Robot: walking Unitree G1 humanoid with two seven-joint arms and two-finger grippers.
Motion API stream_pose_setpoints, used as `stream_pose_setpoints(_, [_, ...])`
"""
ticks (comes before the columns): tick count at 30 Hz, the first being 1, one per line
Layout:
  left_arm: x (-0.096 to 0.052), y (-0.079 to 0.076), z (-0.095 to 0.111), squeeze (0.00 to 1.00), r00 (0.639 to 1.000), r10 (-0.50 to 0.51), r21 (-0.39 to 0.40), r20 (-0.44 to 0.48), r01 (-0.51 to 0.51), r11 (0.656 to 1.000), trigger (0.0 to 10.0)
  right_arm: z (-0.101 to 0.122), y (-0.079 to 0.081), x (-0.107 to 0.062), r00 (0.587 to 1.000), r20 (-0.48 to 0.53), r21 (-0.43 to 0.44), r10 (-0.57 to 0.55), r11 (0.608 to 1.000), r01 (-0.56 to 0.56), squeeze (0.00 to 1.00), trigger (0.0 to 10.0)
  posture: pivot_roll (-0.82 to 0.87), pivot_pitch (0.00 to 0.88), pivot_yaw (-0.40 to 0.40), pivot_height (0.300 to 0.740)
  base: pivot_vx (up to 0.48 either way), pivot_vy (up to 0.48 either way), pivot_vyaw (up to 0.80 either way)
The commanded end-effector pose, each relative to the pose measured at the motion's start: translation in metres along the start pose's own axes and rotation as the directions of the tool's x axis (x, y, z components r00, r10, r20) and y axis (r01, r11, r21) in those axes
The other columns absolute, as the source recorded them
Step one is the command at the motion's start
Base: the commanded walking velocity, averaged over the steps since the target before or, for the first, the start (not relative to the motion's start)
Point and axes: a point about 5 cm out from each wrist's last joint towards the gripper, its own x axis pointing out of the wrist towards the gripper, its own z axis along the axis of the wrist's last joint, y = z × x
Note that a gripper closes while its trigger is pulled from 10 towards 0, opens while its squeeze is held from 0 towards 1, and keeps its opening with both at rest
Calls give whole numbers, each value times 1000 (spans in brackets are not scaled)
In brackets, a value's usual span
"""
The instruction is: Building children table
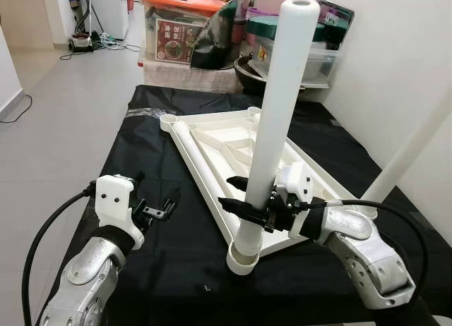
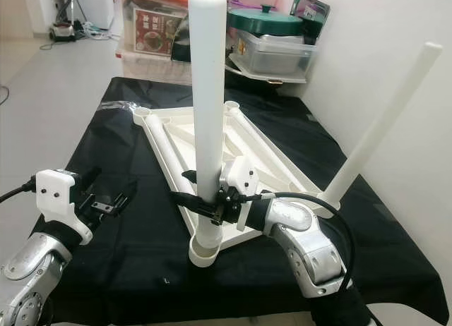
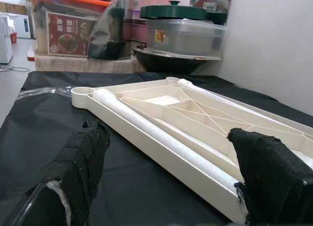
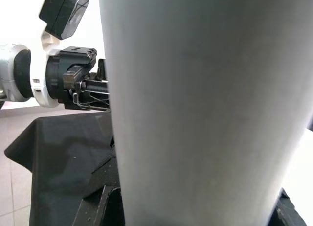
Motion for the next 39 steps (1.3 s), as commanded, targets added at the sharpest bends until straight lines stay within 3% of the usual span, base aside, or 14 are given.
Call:
stream_pose_setpoints(1, [0, 3, -3, 0, 1000, 9, 9, -13, -9, 1000, 10000, -8, 2, 1, 1000, -23, 14, 5, 1000, -4, 0, 0, 113, 0, -158, 740, 0, 0, 0])
stream_pose_setpoints(16, [0, 5, -3, 0, 1000, 12, 9, -14, -11, 1000, 10000, -13, 16, 2, 1000, -1, 46, 29, 998, -29, 0, 0, 113, 0, -147, 740, 0, 0, 0])
stream_pose_setpoints(25, [1, 7, -2, 0, 1000, 21, 9, -12, -21, 1000, 10000, -13, 23, 1, 999, 23, 123, 33, 992, -36, 0, 0, 114, 0, -144, 740, 0, 0, 0])
stream_pose_setpoints(31, [2, 9, -3, 0, 999, 33, 7, -13, -33, 999, 10000, -17, 22, 2, 1000, 29, 172, -1, 985, -4, 0, 0, 114, 0, -143, 740, 0, 0, 0])
stream_pose_setpoints(35, [1, 14, -4, 0, 998, 66, 13, -20, -65, 998, 10000, -25, 11, 2, 989, 29, 271, -143, 954, 130, 0, 0, 113, 0, -145, 740, 0, 0, 0])
stream_pose_setpoints(39, [1, 15, -4, 0, 997, 71, 15, -22, -71, 997, 10000, -26, 10, 2, 987, 30, 281, -160, 949, 145, 0, 0, 113, 0, -145, 740, 0, 0, 0])
